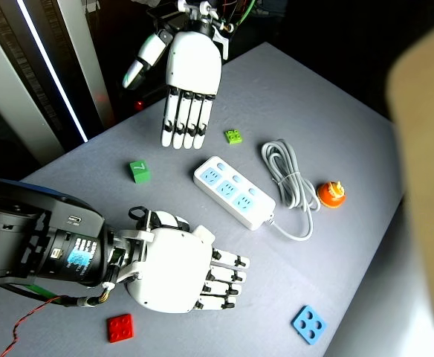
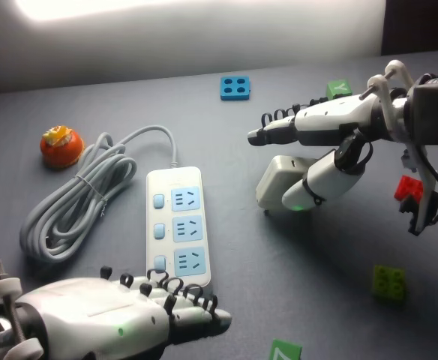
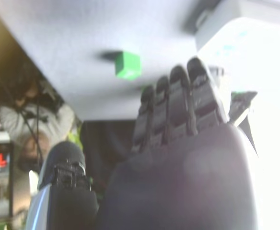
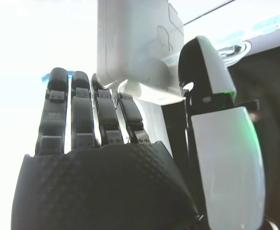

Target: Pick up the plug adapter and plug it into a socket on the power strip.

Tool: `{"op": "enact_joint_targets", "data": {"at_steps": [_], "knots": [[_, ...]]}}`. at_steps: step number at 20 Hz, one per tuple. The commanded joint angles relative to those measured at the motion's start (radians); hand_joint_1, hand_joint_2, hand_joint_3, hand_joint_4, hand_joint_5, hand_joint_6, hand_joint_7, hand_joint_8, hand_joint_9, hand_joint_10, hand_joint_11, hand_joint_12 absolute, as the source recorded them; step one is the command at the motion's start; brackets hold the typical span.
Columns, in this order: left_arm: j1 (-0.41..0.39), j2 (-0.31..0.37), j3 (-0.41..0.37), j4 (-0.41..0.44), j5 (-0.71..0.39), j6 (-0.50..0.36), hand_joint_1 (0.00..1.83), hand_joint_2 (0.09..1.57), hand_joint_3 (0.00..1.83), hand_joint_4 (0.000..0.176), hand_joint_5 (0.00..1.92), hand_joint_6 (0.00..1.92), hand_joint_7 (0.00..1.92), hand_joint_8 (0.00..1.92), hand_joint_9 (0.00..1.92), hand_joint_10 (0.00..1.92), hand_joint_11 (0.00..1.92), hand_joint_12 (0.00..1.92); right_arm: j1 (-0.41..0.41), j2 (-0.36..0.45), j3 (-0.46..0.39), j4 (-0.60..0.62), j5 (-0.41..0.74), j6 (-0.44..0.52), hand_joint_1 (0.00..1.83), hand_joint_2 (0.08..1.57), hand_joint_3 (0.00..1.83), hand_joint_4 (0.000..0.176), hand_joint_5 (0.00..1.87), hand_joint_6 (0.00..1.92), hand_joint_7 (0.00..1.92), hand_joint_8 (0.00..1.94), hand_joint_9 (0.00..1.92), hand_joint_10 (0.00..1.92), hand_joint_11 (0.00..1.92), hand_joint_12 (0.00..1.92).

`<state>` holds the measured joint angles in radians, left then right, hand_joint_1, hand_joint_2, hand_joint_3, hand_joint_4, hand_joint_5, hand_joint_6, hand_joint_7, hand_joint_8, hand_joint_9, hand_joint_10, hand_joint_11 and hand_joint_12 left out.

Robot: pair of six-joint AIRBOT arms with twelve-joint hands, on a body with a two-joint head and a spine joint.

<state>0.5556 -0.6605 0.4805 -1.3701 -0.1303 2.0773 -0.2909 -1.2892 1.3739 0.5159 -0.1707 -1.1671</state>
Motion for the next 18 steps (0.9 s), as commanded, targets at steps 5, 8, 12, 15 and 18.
{"op": "enact_joint_targets", "data": {"at_steps": [5, 8, 12, 15, 18], "knots": [[-0.033, -0.045, 0.025, 0.002, -0.038, 0.086, 0.03, 1.18, 0.0, 0.0, 0.13, 0.0, 0.11, 0.0, 0.11, 0.0, 0.0, 0.31, -0.005, -0.004, 0.005, 0.003, 0.09, -0.002, 0.83, 1.1, 0.0, 0.0, 0.12, 0.01, 0.1, 0.0, 0.1, 0.0, 0.0, 0.33], [-0.021, -0.055, 0.027, 0.002, -0.07, 0.112, 0.0, 1.19, 0.0, 0.0, 0.12, 0.0, 0.11, 0.0, 0.1, 0.0, 0.0, 0.29, -0.008, -0.004, 0.005, -0.003, 0.093, -0.002, 0.77, 1.11, 0.0, 0.0, 0.12, 0.0, 0.1, 0.0, 0.12, 0.0, 0.0, 0.37], [-0.007, -0.061, 0.036, 0.002, -0.105, 0.184, 0.0, 1.19, 0.0, 0.0, 0.14, 0.0, 0.12, 0.0, 0.11, 0.01, 0.0, 0.31, -0.015, -0.004, 0.009, -0.009, 0.1, -0.002, 0.81, 1.1, 0.0, 0.0, 0.12, 0.01, 0.1, 0.01, 0.11, 0.0, 0.0, 0.37], [-0.02, -0.07, 0.04, 0.002, -0.116, 0.277, 0.0, 1.19, 0.0, 0.0, 0.13, 0.0, 0.12, 0.0, 0.11, 0.0, 0.0, 0.3, -0.016, -0.005, 0.01, -0.009, 0.101, -0.002, 0.82, 1.11, 0.0, 0.0, 0.14, 0.0, 0.14, 0.0, 0.14, 0.0, 0.0, 0.39], [-0.019, -0.075, 0.042, 0.002, -0.142, 0.3, 0.0, 1.19, 0.0, 0.0, 0.13, 0.0, 0.12, 0.0, 0.11, 0.0, 0.0, 0.31, -0.017, -0.006, 0.009, -0.009, 0.101, 0.001, 0.84, 1.11, 0.0, 0.0, 0.18, 0.01, 0.16, 0.0, 0.17, 0.01, 0.0, 0.54]]}}
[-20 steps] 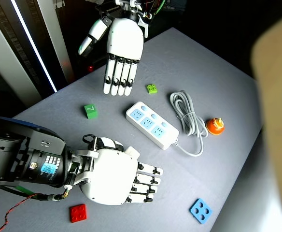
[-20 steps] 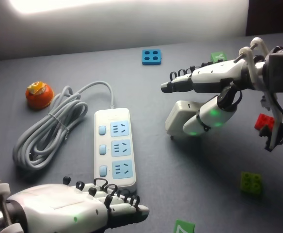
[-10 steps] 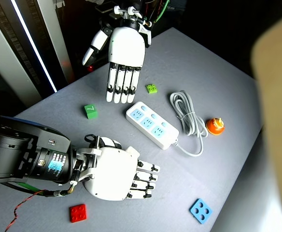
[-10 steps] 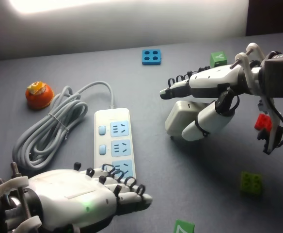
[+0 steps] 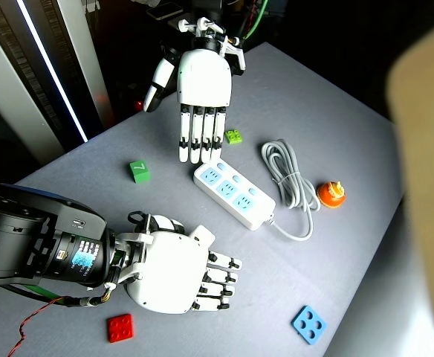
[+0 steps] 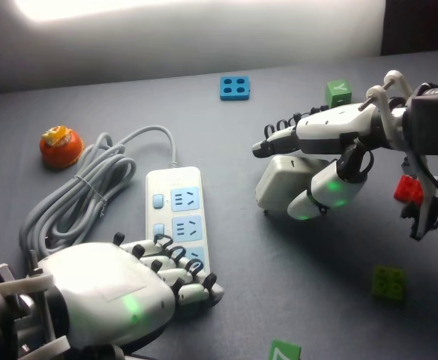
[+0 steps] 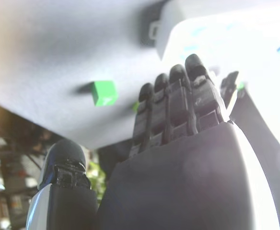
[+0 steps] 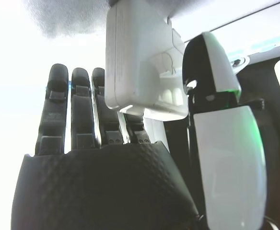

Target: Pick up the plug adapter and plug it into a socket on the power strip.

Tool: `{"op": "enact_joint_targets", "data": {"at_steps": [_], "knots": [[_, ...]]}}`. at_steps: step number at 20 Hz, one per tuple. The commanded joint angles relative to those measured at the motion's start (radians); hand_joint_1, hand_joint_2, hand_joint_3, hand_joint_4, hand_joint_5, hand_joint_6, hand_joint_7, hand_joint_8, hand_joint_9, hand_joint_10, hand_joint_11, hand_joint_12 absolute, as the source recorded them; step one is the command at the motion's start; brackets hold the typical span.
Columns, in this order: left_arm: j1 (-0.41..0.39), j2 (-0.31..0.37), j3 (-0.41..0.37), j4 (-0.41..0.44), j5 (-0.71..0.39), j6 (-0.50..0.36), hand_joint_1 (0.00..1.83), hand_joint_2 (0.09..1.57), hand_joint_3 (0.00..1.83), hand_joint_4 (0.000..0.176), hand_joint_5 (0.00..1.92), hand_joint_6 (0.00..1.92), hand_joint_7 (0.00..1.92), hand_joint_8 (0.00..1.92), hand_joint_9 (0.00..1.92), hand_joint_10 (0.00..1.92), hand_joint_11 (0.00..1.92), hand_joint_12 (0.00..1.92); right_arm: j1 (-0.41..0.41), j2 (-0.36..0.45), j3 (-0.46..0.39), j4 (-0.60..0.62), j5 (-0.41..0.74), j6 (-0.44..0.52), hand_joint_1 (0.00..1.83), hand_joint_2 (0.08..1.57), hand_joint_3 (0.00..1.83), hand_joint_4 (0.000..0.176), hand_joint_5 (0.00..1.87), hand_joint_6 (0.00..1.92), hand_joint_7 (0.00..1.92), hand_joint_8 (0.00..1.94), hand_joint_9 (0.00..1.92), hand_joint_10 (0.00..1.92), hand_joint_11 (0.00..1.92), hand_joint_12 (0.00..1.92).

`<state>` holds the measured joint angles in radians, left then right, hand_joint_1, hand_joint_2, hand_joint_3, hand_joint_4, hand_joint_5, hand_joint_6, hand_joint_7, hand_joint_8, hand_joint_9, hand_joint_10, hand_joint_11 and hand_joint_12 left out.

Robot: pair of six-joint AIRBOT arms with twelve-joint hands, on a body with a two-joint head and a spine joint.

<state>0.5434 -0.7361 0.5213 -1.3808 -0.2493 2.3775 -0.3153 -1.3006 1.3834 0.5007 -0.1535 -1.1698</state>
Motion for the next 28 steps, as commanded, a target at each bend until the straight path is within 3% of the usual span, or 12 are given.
{"op": "enact_joint_targets", "data": {"at_steps": [1, 5, 8, 10, 12, 13, 14, 15, 16, 19, 24, 28], "knots": [[-0.004, -0.001, 0.003, 0.012, -0.036, -0.002, 0.0, 1.19, 0.0, 0.0, 0.13, 0.0, 0.12, 0.0, 0.11, 0.0, 0.0, 0.29, 0.006, 0.004, 0.0, 0.006, 0.083, 0.004, 0.87, 1.1, 0.0, 0.0, 0.2, 0.01, 0.19, 0.01, 0.19, 0.01, 0.0, 0.56], [0.015, -0.011, 0.003, -0.12, -0.097, -0.01, 0.0, 1.19, 0.0, 0.0, 0.12, 0.0, 0.1, 0.0, 0.09, 0.0, 0.0, 0.27, 0.007, 0.003, -0.002, 0.007, 0.082, 0.016, 0.86, 1.13, 0.01, 0.0, 0.27, 0.01, 0.28, 0.01, 0.27, 0.01, 0.0, 0.68], [0.014, -0.012, 0.003, -0.126, -0.119, -0.073, 0.0, 1.19, 0.0, 0.0, 0.12, 0.0, 0.11, 0.0, 0.1, 0.0, 0.0, 0.3, 0.008, 0.003, -0.002, 0.007, 0.082, 0.017, 0.87, 1.16, 0.0, 0.0, 0.35, 0.01, 0.39, 0.01, 0.39, 0.01, 0.04, 0.88], [0.007, -0.013, 0.0, -0.126, -0.15, -0.118, 0.0, 1.19, 0.0, 0.0, 0.11, 0.0, 0.11, 0.0, 0.1, 0.0, 0.0, 0.32, 0.009, 0.003, -0.002, 0.007, 0.082, 0.024, 1.01, 1.17, 0.0, 0.0, 0.67, 0.02, 0.69, 0.01, 0.67, 0.03, 0.24, 1.04], [-0.004, -0.017, 0.002, -0.126, -0.152, -0.123, 0.0, 1.19, 0.0, 0.0, 0.11, 0.0, 0.11, 0.0, 0.1, 0.0, 0.0, 0.35, 0.01, 0.003, -0.004, 0.007, 0.082, 0.032, 1.04, 1.17, 0.0, 0.0, 0.74, 0.02, 0.76, 0.01, 0.75, 0.03, 0.31, 1.09], [-0.002, -0.017, 0.002, -0.126, -0.153, -0.149, 0.0, 1.19, 0.0, 0.0, 0.11, 0.0, 0.12, 0.0, 0.11, 0.0, 0.0, 0.38, 0.01, 0.003, -0.005, 0.007, 0.082, 0.032, 1.1, 1.2, 0.0, 0.0, 0.8, 0.97, 0.83, 0.04, 0.85, 0.03, 0.4, 1.14], [0.001, -0.015, 0.0, -0.126, -0.155, -0.164, 0.0, 1.19, 0.0, 0.0, 0.12, 0.0, 0.11, 0.0, 0.11, 0.0, 0.0, 0.37, 0.01, 0.003, -0.005, 0.007, 0.082, 0.032, 1.09, 1.22, 0.0, 0.0, 0.76, 1.24, 0.88, 0.04, 0.92, 0.05, 0.47, 1.18], [0.007, -0.015, -0.005, -0.126, -0.159, -0.197, 0.0, 1.19, 0.0, 0.0, 0.11, 0.0, 0.1, 0.0, 0.1, 0.0, 0.0, 0.35, 0.01, 0.003, -0.007, 0.007, 0.082, 0.032, 1.16, 1.2, 0.0, 0.0, 0.77, 1.28, 0.89, 0.92, 1.01, 0.09, 0.55, 1.26], [0.009, -0.014, -0.008, -0.126, -0.164, -0.222, 0.0, 1.19, 0.0, 0.0, 0.12, 0.0, 0.11, 0.0, 0.11, 0.0, 0.0, 0.35, 0.01, 0.003, -0.008, 0.007, 0.082, 0.032, 1.16, 1.23, 0.0, 0.0, 0.7, 1.35, 0.87, 1.18, 1.06, 0.13, 0.57, 1.38], [0.009, -0.017, -0.014, -0.126, -0.168, -0.256, 0.02, 1.18, 0.0, 0.0, 0.13, 0.01, 0.12, 0.0, 0.12, 0.01, 0.0, 0.37, 0.011, 0.003, -0.012, 0.007, 0.082, 0.031, 1.22, 1.18, 0.0, 0.0, 0.78, 1.13, 0.94, 1.23, 0.89, 0.97, 0.68, 1.56], [-0.004, -0.039, -0.011, -0.126, -0.164, -0.267, 0.0, 1.19, 0.0, 0.0, 0.12, 0.0, 0.11, 0.0, 0.12, 0.0, 0.0, 0.32, 0.05, 0.023, -0.04, 0.006, 0.085, -0.022, 1.24, 1.14, 0.0, 0.0, 0.91, 0.91, 0.99, 1.19, 0.78, 1.21, 0.62, 1.63], [-0.001, -0.057, -0.003, -0.126, -0.165, -0.272, 0.0, 1.19, 0.0, 0.0, 0.12, 0.0, 0.1, 0.0, 0.11, 0.0, 0.0, 0.34, 0.088, 0.059, -0.096, -0.096, 0.14, -0.035, 1.24, 1.14, 0.0, 0.0, 0.94, 0.87, 0.97, 1.21, 0.72, 1.23, 0.56, 1.67]]}}
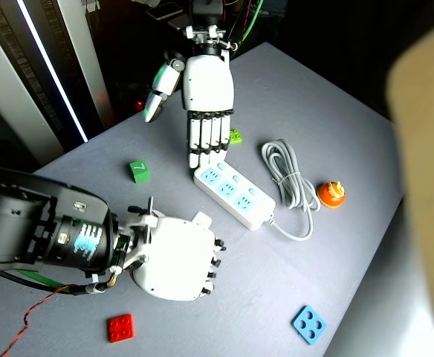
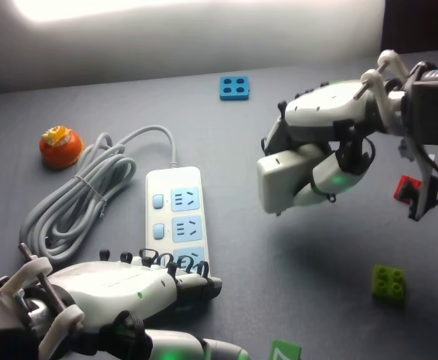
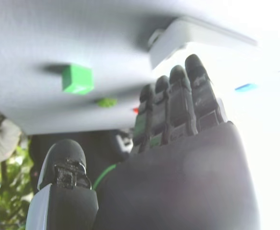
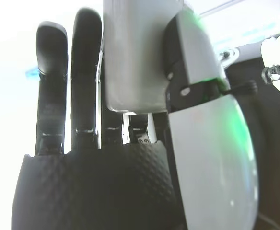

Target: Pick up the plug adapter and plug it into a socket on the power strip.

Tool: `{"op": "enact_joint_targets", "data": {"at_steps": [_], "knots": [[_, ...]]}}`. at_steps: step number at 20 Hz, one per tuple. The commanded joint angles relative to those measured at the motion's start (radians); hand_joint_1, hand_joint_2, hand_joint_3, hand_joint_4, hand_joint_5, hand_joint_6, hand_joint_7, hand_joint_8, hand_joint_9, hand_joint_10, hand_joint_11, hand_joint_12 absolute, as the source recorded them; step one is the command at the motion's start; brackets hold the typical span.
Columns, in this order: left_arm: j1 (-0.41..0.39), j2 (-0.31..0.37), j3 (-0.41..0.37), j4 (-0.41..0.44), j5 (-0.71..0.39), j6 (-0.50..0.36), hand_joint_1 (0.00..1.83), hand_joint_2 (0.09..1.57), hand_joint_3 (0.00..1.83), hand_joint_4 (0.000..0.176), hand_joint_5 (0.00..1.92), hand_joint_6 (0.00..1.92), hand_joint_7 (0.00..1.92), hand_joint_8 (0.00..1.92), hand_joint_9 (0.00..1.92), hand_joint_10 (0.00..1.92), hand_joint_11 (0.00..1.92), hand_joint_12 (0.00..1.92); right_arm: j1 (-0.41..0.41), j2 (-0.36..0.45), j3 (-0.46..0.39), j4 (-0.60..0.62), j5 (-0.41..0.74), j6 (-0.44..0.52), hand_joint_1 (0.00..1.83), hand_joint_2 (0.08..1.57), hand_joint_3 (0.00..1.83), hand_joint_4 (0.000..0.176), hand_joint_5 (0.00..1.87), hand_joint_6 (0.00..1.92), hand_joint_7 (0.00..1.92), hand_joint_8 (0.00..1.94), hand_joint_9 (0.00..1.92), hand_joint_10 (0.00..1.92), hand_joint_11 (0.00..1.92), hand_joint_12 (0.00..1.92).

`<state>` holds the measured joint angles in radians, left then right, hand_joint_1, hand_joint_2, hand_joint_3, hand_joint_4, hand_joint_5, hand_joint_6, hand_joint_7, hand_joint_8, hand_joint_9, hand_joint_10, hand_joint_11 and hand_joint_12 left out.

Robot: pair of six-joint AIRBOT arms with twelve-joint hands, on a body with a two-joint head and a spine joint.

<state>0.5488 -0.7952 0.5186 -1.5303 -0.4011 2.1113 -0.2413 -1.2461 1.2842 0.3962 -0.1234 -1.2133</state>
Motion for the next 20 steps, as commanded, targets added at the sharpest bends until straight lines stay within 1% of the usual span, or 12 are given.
{"op": "enact_joint_targets", "data": {"at_steps": [1, 2, 4, 6, 7, 11, 13, 14, 15, 17, 19, 20], "knots": [[-0.004, -0.001, 0.001, 0.024, -0.013, -0.005, 0.01, 1.2, 0.0, 0.0, 0.13, 0.0, 0.11, 0.0, 0.11, 0.0, 0.0, 0.34, 0.023, 0.011, -0.007, 0.003, 0.117, 0.0, 1.24, 1.14, 0.0, 0.0, 0.94, 0.87, 0.96, 1.23, 0.72, 1.23, 0.56, 1.66], [0.0, -0.005, 0.002, 0.024, -0.012, -0.005, 0.0, 1.19, 0.0, 0.0, 0.13, 0.0, 0.12, 0.0, 0.12, 0.0, 0.0, 0.32, 0.034, 0.014, -0.01, 0.002, 0.118, -0.001, 1.24, 1.14, 0.0, 0.0, 0.93, 0.88, 0.96, 1.24, 0.73, 1.22, 0.6, 1.63], [0.014, -0.007, 0.004, 0.024, -0.012, -0.005, 0.0, 1.19, 0.0, 0.0, 0.14, 0.0, 0.13, 0.0, 0.12, 0.0, 0.0, 0.35, 0.056, 0.017, -0.011, 0.003, 0.12, 0.004, 1.24, 1.14, 0.0, 0.0, 0.93, 0.88, 0.97, 1.21, 0.74, 1.21, 0.6, 1.62], [0.02, -0.012, 0.008, 0.029, -0.013, -0.005, 0.0, 1.19, 0.0, 0.0, 0.13, 0.0, 0.12, 0.0, 0.11, 0.0, 0.0, 0.32, 0.078, 0.021, -0.012, 0.003, 0.105, 0.006, 1.24, 1.13, 0.0, 0.0, 0.94, 0.87, 0.97, 1.21, 0.74, 1.19, 0.6, 1.61], [0.02, -0.018, 0.01, 0.032, -0.013, -0.005, 0.0, 1.19, 0.0, 0.0, 0.13, 0.0, 0.11, 0.0, 0.11, 0.0, 0.0, 0.32, 0.089, 0.021, -0.012, 0.003, 0.097, 0.004, 1.25, 1.12, 0.0, 0.0, 0.97, 0.81, 0.99, 1.19, 0.76, 1.18, 0.61, 1.59], [0.018, -0.034, 0.019, 0.048, -0.007, 0.0, 0.0, 1.19, 0.0, 0.0, 0.15, 0.0, 0.13, 0.0, 0.13, 0.0, 0.0, 0.36, 0.115, 0.015, -0.014, -0.02, 0.08, -0.002, 1.24, 1.14, 0.0, 0.0, 0.91, 0.91, 0.97, 1.21, 0.77, 1.14, 0.62, 1.58], [0.013, -0.035, 0.024, 0.048, -0.006, 0.002, 0.0, 1.19, 0.0, 0.0, 0.14, 0.0, 0.12, 0.0, 0.12, 0.0, 0.0, 0.35, 0.125, 0.005, -0.014, -0.049, 0.08, -0.002, 1.24, 1.13, 0.0, 0.0, 0.92, 0.9, 1.01, 1.13, 0.81, 1.1, 0.64, 1.55], [0.009, -0.037, 0.025, 0.048, -0.006, 0.004, 0.0, 1.19, 0.0, 0.0, 0.14, 0.01, 0.13, 0.0, 0.13, 0.0, 0.0, 0.36, 0.133, -0.001, -0.014, -0.049, 0.072, -0.001, 1.24, 1.13, 0.0, 0.0, 0.92, 0.9, 0.99, 1.17, 0.8, 1.11, 0.63, 1.55], [0.007, -0.035, 0.025, 0.048, 0.0, 0.01, 0.0, 1.19, 0.0, 0.0, 0.16, 0.01, 0.15, 0.01, 0.14, 0.01, 0.0, 0.38, 0.143, -0.008, -0.016, -0.048, 0.06, 0.008, 1.24, 1.14, 0.0, 0.0, 0.91, 0.91, 0.99, 1.18, 0.79, 1.11, 0.62, 1.56], [0.009, -0.034, 0.026, 0.048, 0.001, 0.017, 0.0, 1.18, 0.0, 0.0, 0.15, 0.0, 0.14, 0.0, 0.14, 0.0, 0.0, 0.39, 0.161, -0.018, -0.02, -0.047, 0.057, 0.01, 1.24, 1.14, 0.0, 0.0, 0.92, 0.91, 0.98, 1.19, 0.79, 1.11, 0.62, 1.56], [0.01, -0.04, 0.029, 0.049, 0.001, 0.02, 0.0, 1.18, 0.0, 0.0, 0.15, 0.0, 0.15, 0.0, 0.13, 0.0, 0.0, 0.37, 0.181, -0.031, -0.02, -0.062, 0.058, 0.008, 1.24, 1.13, 0.0, 0.0, 0.94, 0.87, 0.99, 1.17, 0.8, 1.09, 0.64, 1.54], [0.011, -0.046, 0.032, 0.049, 0.001, 0.02, 0.0, 1.19, 0.0, 0.0, 0.16, 0.0, 0.15, 0.0, 0.13, 0.0, 0.0, 0.35, 0.192, -0.041, -0.02, -0.081, 0.057, 0.008, 1.24, 1.14, 0.0, 0.0, 0.94, 0.87, 0.97, 1.21, 0.79, 1.1, 0.6, 1.56]]}}
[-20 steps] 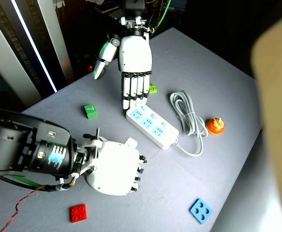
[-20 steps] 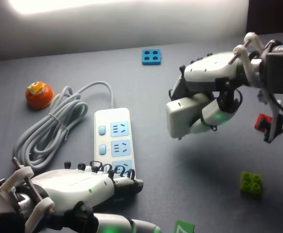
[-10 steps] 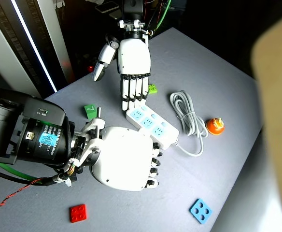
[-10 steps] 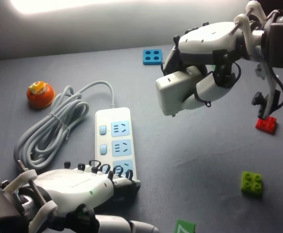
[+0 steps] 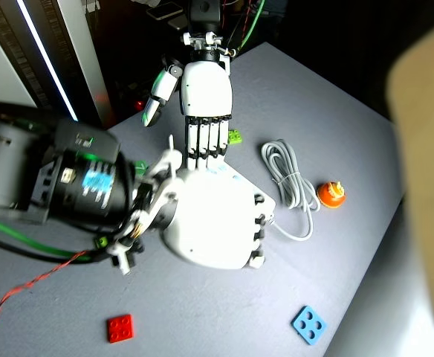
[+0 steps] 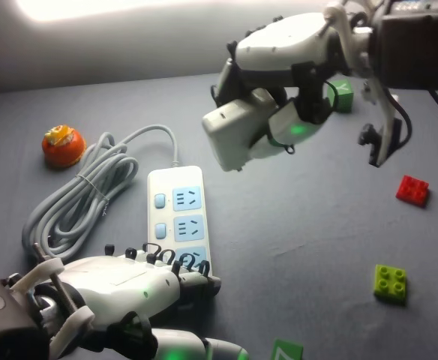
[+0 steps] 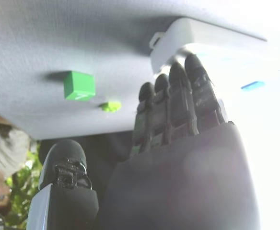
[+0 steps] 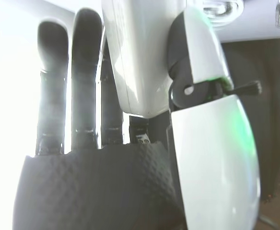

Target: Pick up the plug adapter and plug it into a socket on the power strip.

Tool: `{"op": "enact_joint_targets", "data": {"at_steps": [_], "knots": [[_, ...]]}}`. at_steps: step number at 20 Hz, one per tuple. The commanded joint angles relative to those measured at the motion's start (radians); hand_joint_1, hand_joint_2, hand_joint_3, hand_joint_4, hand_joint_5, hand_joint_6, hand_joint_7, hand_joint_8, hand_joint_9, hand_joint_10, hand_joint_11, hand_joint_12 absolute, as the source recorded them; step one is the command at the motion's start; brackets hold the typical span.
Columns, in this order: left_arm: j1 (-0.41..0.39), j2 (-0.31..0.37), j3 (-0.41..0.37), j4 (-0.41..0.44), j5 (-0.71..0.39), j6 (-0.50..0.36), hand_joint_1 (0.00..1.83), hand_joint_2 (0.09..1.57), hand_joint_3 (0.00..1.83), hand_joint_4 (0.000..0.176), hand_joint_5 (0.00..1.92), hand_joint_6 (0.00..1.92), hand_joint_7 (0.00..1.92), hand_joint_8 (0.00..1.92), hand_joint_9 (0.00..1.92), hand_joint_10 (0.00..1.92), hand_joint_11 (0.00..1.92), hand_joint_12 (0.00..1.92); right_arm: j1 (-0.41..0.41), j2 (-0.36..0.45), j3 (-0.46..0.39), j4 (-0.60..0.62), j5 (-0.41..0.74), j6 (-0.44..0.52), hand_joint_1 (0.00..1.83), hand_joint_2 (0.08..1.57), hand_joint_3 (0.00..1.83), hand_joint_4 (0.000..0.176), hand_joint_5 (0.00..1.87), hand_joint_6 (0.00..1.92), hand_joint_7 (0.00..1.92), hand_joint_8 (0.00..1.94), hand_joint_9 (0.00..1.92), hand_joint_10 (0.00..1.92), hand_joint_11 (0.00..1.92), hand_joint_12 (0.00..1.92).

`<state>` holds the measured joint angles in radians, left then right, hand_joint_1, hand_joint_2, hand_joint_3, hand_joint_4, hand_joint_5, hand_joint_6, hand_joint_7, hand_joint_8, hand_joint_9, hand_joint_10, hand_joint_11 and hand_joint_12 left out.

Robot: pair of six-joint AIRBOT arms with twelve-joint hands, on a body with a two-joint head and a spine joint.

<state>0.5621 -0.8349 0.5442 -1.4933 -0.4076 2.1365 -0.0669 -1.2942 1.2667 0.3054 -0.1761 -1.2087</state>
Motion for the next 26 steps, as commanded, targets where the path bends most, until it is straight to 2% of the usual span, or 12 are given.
{"op": "enact_joint_targets", "data": {"at_steps": [1, 5, 6, 7, 11, 14, 15, 16, 19, 21, 23, 26], "knots": [[0.0, -0.01, 0.008, 0.012, 0.007, -0.004, 0.0, 1.19, 0.0, 0.0, 0.16, 0.0, 0.15, 0.0, 0.13, 0.0, 0.0, 0.35, 0.027, 0.0, -0.003, -0.001, 0.105, 0.003, 1.24, 1.14, 0.0, 0.0, 0.94, 0.87, 0.97, 1.21, 0.79, 1.1, 0.6, 1.56], [0.025, -0.019, 0.01, 0.012, -0.004, -0.025, 0.0, 1.19, 0.0, 0.0, 0.16, 0.0, 0.15, 0.0, 0.13, 0.0, 0.0, 0.34, 0.047, -0.02, -0.026, -0.105, 0.107, 0.004, 1.23, 1.16, 0.0, 0.0, 0.87, 0.98, 0.94, 1.26, 0.75, 1.18, 0.6, 1.62], [0.028, -0.021, 0.011, 0.012, -0.008, -0.032, 0.0, 1.19, 0.0, 0.0, 0.15, 0.0, 0.14, 0.0, 0.12, 0.0, 0.0, 0.33, 0.04, -0.025, -0.03, -0.227, 0.115, 0.1, 1.23, 1.16, 0.0, 0.0, 0.88, 0.96, 0.94, 1.26, 0.76, 1.18, 0.62, 1.6], [0.031, -0.022, 0.011, 0.012, -0.01, -0.039, 0.0, 1.19, 0.0, 0.0, 0.14, 0.0, 0.13, 0.0, 0.12, 0.0, 0.0, 0.33, 0.03, -0.034, -0.025, -0.413, 0.105, 0.262, 1.23, 1.16, 0.0, 0.0, 0.88, 0.97, 0.94, 1.26, 0.75, 1.17, 0.62, 1.59], [0.05, -0.016, 0.002, 0.012, -0.026, -0.068, 0.0, 1.19, 0.0, 0.0, 0.15, 0.0, 0.14, 0.0, 0.13, 0.0, 0.0, 0.32, 0.003, -0.059, -0.026, -0.441, 0.107, 0.301, 1.24, 1.16, 0.0, 0.0, 0.88, 0.95, 0.95, 1.27, 0.75, 1.19, 0.61, 1.63], [0.062, -0.013, -0.001, 0.012, -0.024, -0.06, 0.0, 1.19, 0.0, 0.0, 0.15, 0.0, 0.14, 0.0, 0.12, 0.0, 0.0, 0.35, -0.003, -0.083, -0.028, -0.845, 0.044, 0.776, 1.24, 1.15, 0.0, 0.0, 0.9, 0.92, 0.96, 1.24, 0.78, 1.16, 0.65, 1.57], [0.063, -0.013, -0.002, 0.012, -0.022, -0.054, 0.0, 1.19, 0.0, 0.0, 0.16, 0.0, 0.15, 0.0, 0.13, 0.0, 0.0, 0.38, -0.002, -0.092, -0.028, -0.907, 0.014, 0.88, 1.24, 1.15, 0.0, 0.0, 0.9, 0.91, 0.97, 1.23, 0.79, 1.15, 0.65, 1.56], [0.065, -0.013, -0.005, 0.012, -0.017, -0.046, 0.0, 1.19, 0.0, 0.0, 0.16, 0.0, 0.15, 0.0, 0.14, 0.0, 0.0, 0.38, 0.001, -0.11, -0.031, -1.022, -0.046, 1.095, 1.23, 1.16, 0.0, 0.0, 0.88, 0.96, 0.93, 1.28, 0.75, 1.19, 0.61, 1.61], [0.069, -0.014, -0.009, 0.012, -0.015, -0.043, 0.0, 1.19, 0.0, 0.0, 0.15, 0.0, 0.15, 0.0, 0.13, 0.0, 0.0, 0.36, 0.002, -0.135, -0.043, -1.179, -0.117, 1.315, 1.25, 1.13, 0.0, 0.0, 0.94, 0.86, 0.98, 1.21, 0.78, 1.16, 0.62, 1.57], [0.069, -0.014, -0.009, 0.012, -0.015, -0.04, 0.01, 1.19, 0.0, 0.0, 0.16, 0.0, 0.16, 0.0, 0.14, 0.0, 0.0, 0.39, 0.0, -0.158, -0.044, -1.26, -0.16, 1.398, 1.24, 1.14, 0.0, 0.0, 0.92, 0.9, 0.97, 1.23, 0.78, 1.14, 0.61, 1.57], [0.069, -0.015, -0.009, 0.012, -0.015, -0.04, 0.0, 1.2, 0.0, 0.0, 0.17, 0.0, 0.16, 0.0, 0.14, 0.0, 0.0, 0.38, -0.006, -0.18, -0.044, -1.427, -0.19, 1.53, 1.24, 1.14, 0.0, 0.0, 0.93, 0.89, 0.95, 1.26, 0.77, 1.15, 0.62, 1.57], [0.07, -0.015, -0.009, 0.012, -0.013, -0.038, 0.0, 1.18, 0.0, 0.0, 0.16, 0.0, 0.16, 0.0, 0.14, 0.0, 0.0, 0.39, -0.014, -0.198, -0.044, -1.537, -0.207, 1.618, 1.23, 1.16, 0.0, 0.0, 0.89, 0.94, 0.93, 1.28, 0.76, 1.18, 0.64, 1.57]]}}
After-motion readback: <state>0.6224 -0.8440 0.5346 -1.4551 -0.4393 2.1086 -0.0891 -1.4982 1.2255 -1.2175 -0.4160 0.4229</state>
